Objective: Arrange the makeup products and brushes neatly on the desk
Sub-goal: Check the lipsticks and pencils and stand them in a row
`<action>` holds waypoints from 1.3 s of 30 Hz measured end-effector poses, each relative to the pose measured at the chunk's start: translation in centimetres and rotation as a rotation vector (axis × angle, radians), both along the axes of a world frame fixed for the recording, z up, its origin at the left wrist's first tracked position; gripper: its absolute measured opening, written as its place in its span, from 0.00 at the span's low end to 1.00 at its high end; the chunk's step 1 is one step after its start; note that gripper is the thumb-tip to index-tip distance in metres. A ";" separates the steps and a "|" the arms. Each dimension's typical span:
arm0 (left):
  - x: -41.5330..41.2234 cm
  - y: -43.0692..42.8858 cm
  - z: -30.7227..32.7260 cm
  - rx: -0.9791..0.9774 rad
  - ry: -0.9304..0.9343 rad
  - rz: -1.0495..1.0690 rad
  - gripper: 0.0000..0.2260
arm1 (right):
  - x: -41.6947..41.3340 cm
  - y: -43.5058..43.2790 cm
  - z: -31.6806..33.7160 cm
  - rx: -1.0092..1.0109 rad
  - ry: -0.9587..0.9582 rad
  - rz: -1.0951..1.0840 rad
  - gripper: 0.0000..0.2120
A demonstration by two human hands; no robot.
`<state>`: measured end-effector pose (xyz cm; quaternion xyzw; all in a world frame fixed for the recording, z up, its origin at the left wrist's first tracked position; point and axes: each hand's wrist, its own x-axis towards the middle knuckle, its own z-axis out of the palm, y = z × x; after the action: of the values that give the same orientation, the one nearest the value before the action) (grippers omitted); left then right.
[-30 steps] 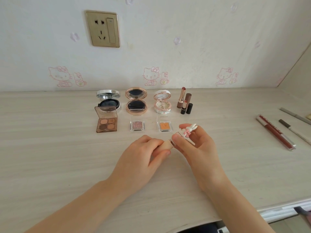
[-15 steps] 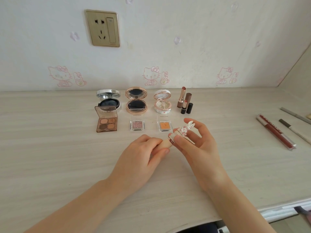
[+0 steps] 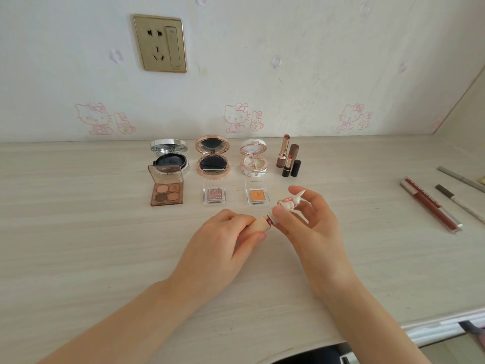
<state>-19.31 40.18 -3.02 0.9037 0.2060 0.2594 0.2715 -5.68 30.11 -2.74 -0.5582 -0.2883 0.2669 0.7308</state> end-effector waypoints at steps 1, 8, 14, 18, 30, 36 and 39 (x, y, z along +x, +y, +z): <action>0.0 0.0 0.0 -0.001 -0.003 0.002 0.12 | 0.0 0.0 0.0 -0.008 0.004 -0.003 0.20; 0.0 0.1 0.1 -0.003 -0.004 0.013 0.15 | 0.1 -0.1 0.0 0.033 0.033 0.032 0.19; 0.0 0.0 0.1 -0.001 -0.004 0.017 0.15 | 0.1 0.0 -0.1 -0.021 -0.009 0.012 0.09; 0.0 0.0 0.1 0.006 0.004 0.020 0.14 | 0.1 0.0 0.0 -0.001 0.022 0.022 0.17; 0.1 0.1 -0.1 -0.011 -0.018 0.043 0.14 | 0.1 0.1 -0.1 0.000 0.032 0.013 0.19; 0.1 0.2 -0.3 -0.005 -0.024 0.048 0.15 | 0.3 0.2 -0.4 -0.001 0.044 -0.018 0.15; 0.1 0.2 -0.3 -0.013 -0.030 0.052 0.15 | 0.5 0.0 -0.3 0.060 0.092 -0.032 0.14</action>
<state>-19.19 40.38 -3.34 0.8921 0.2271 0.2788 0.2736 -5.20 30.15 -3.06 -0.5279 -0.2533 0.2717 0.7638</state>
